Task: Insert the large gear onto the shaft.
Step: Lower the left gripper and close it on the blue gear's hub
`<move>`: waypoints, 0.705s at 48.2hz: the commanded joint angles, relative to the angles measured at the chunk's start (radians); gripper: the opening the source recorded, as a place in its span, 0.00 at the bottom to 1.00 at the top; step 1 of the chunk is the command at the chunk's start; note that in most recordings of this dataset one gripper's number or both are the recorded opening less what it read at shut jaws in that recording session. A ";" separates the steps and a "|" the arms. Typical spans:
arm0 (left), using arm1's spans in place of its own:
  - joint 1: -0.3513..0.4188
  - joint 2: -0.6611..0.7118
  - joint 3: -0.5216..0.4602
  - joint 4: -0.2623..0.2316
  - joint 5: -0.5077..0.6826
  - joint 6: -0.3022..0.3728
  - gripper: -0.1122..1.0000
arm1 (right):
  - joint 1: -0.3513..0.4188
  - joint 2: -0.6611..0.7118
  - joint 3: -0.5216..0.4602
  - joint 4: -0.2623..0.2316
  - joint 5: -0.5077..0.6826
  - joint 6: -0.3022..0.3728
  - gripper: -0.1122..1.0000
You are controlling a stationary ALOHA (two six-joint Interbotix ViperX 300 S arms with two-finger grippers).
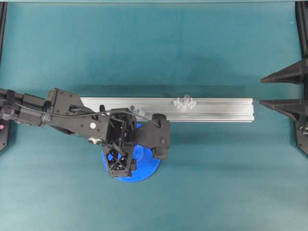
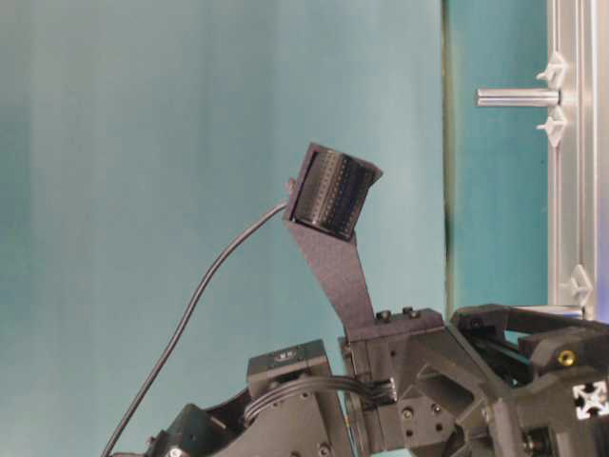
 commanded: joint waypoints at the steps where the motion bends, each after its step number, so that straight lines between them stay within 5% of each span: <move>1: -0.005 -0.003 -0.018 0.003 -0.017 -0.003 0.93 | -0.002 0.008 -0.012 0.002 -0.005 0.011 0.74; 34: -0.028 0.006 -0.026 0.003 -0.008 -0.014 0.93 | -0.002 0.008 -0.008 0.002 -0.006 0.012 0.75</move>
